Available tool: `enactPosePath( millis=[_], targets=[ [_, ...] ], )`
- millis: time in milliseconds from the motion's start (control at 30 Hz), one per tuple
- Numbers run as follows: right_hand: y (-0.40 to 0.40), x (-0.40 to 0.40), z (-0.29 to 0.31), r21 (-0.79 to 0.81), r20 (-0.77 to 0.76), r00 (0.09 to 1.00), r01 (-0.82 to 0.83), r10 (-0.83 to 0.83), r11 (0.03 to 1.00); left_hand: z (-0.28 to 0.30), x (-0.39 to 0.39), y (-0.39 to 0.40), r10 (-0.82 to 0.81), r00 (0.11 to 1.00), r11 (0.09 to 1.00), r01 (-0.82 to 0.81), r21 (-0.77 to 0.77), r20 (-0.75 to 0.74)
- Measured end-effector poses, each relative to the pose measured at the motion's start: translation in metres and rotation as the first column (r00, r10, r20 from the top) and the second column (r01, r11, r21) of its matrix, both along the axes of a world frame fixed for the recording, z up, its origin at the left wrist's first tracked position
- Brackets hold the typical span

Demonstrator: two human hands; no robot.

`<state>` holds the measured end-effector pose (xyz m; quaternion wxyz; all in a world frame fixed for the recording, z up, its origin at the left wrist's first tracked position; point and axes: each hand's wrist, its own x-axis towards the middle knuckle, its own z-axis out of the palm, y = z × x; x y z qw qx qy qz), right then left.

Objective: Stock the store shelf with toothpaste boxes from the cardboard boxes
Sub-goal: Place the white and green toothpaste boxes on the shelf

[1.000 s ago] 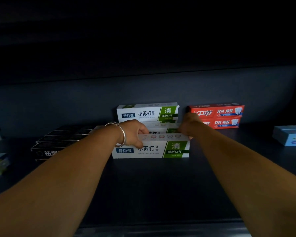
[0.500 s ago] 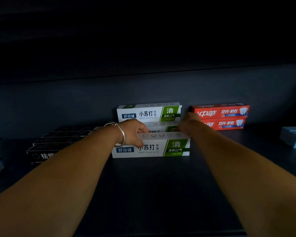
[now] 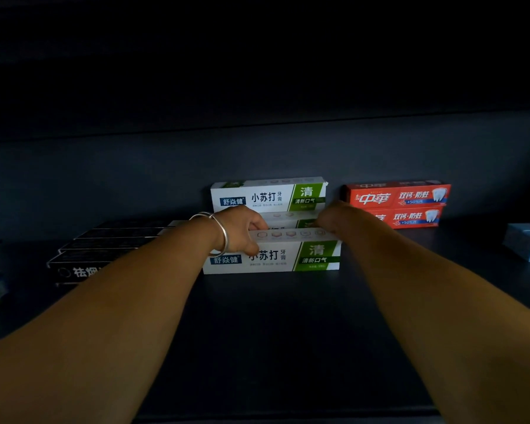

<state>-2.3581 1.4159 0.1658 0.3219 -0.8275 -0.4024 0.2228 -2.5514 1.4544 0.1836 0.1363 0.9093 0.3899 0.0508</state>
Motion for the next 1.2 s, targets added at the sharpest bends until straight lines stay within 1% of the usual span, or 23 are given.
enactPosePath(
  millis=[300,500,733,900,1200],
  targets=[
    [-0.001,0.001,0.001,-0.009,-0.045,0.999,-0.027,0.027,1.0,-0.003,0.002,0.001,0.008,1.0,1.0,-0.008,0.022,0.015],
    [-0.009,-0.002,0.007,-0.01,-0.136,0.991,-0.023,0.021,1.0,-0.004,0.003,0.003,0.023,0.999,0.998,-0.024,0.049,0.026],
    [-0.015,-0.004,0.007,0.056,-0.262,0.965,-0.017,0.031,0.998,-0.008,0.009,0.003,0.037,0.998,0.988,-0.044,0.146,0.047],
    [-0.012,-0.003,0.005,0.134,-0.336,0.942,0.041,0.006,0.99,-0.012,0.015,0.004,0.065,0.997,0.976,-0.07,0.206,0.031],
    [-0.014,-0.008,0.005,0.153,-0.325,0.945,0.091,-0.037,0.984,-0.023,0.014,0.003,0.063,0.994,0.965,-0.083,0.248,0.089]
  ],
)
